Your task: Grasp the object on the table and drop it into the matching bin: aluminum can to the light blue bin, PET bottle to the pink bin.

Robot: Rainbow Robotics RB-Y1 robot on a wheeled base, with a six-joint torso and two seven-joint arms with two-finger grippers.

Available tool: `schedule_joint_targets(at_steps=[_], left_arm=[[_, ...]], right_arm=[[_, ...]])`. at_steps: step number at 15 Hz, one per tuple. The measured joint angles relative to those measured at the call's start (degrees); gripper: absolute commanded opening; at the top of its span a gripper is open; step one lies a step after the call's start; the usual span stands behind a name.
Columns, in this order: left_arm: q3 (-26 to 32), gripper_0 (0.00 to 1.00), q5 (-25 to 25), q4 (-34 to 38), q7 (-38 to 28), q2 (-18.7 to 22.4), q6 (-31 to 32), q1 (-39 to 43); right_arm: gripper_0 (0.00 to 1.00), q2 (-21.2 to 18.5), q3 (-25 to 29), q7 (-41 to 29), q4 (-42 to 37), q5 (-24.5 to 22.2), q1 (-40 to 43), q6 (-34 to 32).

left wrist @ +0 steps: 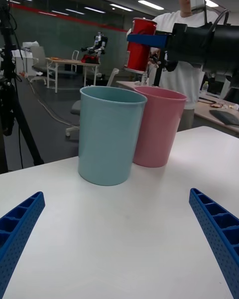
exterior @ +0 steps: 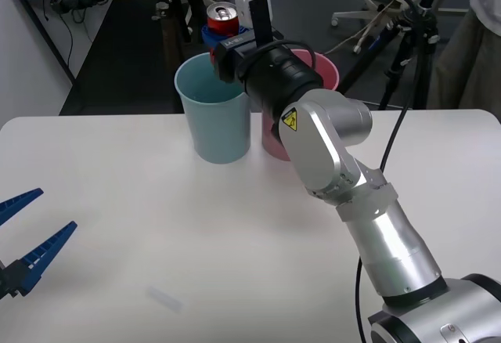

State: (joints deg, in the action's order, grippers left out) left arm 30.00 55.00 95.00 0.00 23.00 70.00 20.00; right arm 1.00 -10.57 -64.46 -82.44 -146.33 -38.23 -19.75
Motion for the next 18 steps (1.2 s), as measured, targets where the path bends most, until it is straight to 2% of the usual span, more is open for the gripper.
schedule_joint_targets(at_steps=[7,16,17,18], left_arm=[[0.0,1.0,0.0,0.0,0.0,0.0,0.0,0.0],[0.0,1.0,0.0,0.0,0.0,0.0,0.0,0.0],[0.0,1.0,0.0,0.0,0.0,0.0,0.0,0.0],[0.0,1.0,0.0,0.0,0.0,0.0,0.0,0.0]], right_arm=[[0.0,0.0,1.0,0.1,13.0,-0.2,-9.3,4.0],[0.01,0.0,1.0,0.0,14.1,-0.2,-10.0,4.3],[0.46,0.0,1.0,0.0,14.1,-0.1,-10.0,4.3],[1.0,0.0,1.0,0.0,14.1,0.0,-10.0,4.3]])
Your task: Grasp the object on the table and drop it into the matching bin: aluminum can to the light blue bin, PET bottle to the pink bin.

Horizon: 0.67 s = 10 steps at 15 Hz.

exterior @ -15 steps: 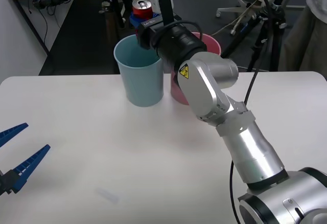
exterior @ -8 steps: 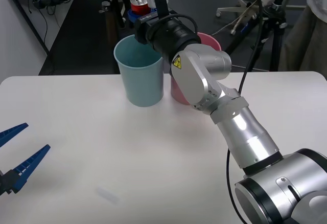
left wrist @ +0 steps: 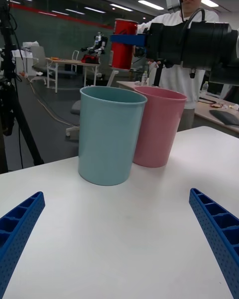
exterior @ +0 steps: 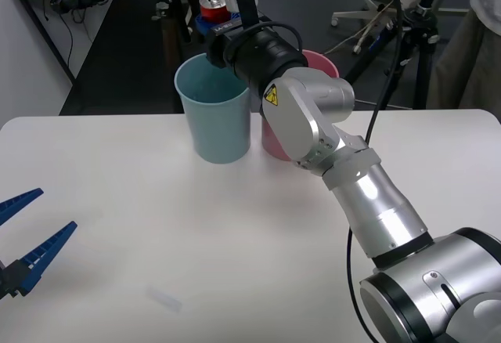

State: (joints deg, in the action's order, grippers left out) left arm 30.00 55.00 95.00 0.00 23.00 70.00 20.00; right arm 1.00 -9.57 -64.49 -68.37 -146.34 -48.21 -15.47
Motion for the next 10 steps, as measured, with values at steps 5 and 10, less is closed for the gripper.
schedule_joint_targets(at_steps=[5,10], left_arm=[[0.0,1.0,0.0,0.0,0.0,0.0,0.0,0.0],[0.0,1.0,0.0,0.0,0.0,0.0,0.0,0.0]], right_arm=[[1.0,0.0,0.0,0.4,0.0,0.6,0.0,0.0],[1.0,0.0,0.0,0.3,0.0,0.9,0.0,0.0]])
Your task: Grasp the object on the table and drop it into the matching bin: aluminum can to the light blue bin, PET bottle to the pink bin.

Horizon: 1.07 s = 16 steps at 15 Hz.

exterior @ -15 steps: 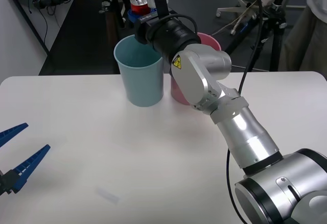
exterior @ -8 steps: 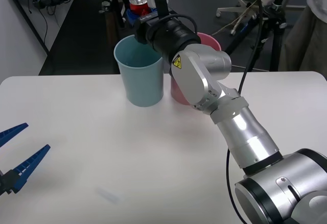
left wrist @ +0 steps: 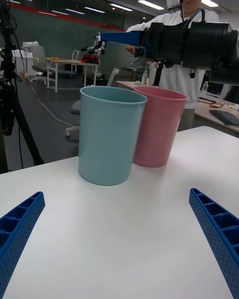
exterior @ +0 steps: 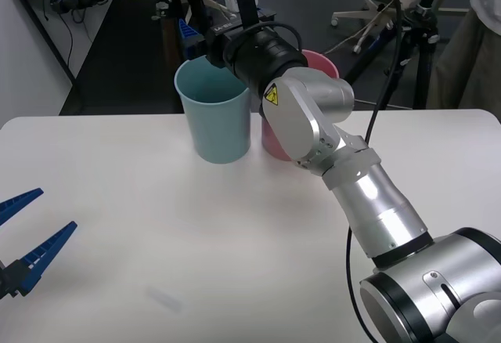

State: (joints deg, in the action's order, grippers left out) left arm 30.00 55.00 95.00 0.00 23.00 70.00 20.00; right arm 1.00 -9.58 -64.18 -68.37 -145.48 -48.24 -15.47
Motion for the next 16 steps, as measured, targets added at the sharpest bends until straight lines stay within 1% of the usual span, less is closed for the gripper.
schedule_joint_targets(at_steps=[4,8,10,13,14,16], left_arm=[[0.0,1.0,0.0,0.0,0.0,0.0,0.0,0.0],[0.0,1.0,0.0,0.0,0.0,0.0,0.0,0.0],[0.0,1.0,0.0,0.0,0.0,0.0,0.0,0.0],[0.0,1.0,0.0,0.0,0.0,0.0,0.0,0.0],[0.0,1.0,0.0,0.0,0.0,0.0,0.0,0.0],[0.0,1.0,0.0,0.0,0.0,0.0,0.0,0.0]], right_arm=[[1.0,0.0,0.0,-0.2,0.0,0.0,0.0,0.0],[1.0,0.0,0.3,0.6,-0.3,1.6,0.6,-0.2],[1.0,0.0,0.5,1.4,-4.4,2.9,3.0,-3.0],[1.0,-0.3,0.6,3.5,-14.1,7.2,8.5,-9.6],[1.0,-1.0,0.7,5.2,-17.4,9.6,10.8,-11.8],[1.0,-3.5,1.3,10.5,-23.7,15.7,15.8,-15.5]])
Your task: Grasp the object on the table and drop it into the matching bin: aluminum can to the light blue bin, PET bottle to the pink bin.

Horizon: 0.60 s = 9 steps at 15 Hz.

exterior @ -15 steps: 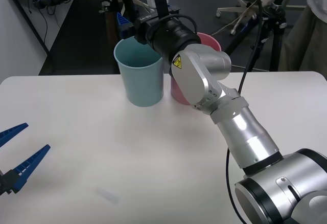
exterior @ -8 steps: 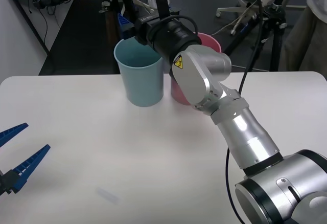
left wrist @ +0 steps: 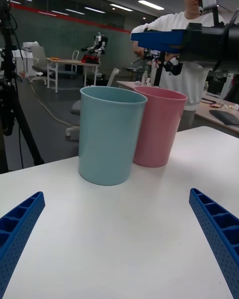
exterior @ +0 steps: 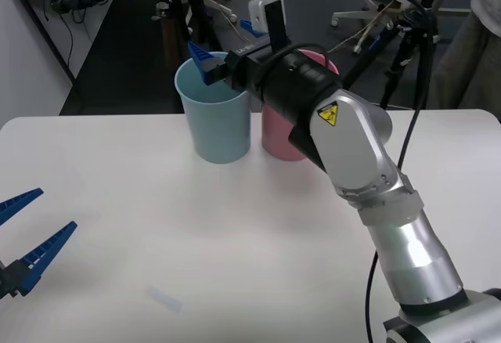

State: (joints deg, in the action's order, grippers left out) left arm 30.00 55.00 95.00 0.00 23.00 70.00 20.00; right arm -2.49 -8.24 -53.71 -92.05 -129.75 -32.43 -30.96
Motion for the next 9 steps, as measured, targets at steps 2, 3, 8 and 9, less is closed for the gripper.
schedule_joint_targets(at_steps=[2,3,8,9], left_arm=[[0.0,1.0,0.0,0.0,0.0,0.0,0.0,0.0],[0.0,1.0,0.0,0.0,0.0,0.0,0.0,0.0],[0.0,1.0,0.0,0.0,0.0,0.0,0.0,0.0],[0.0,1.0,0.0,0.0,0.0,0.0,0.0,0.0]], right_arm=[[1.0,-3.4,0.9,4.2,-6.1,5.7,4.9,-3.3],[1.0,-5.0,1.8,6.6,-8.7,9.0,7.4,-5.3],[1.0,-11.2,11.8,20.2,-14.9,26.2,15.9,-18.7],[1.0,-12.1,14.2,22.7,-15.0,29.1,17.3,-21.3]])
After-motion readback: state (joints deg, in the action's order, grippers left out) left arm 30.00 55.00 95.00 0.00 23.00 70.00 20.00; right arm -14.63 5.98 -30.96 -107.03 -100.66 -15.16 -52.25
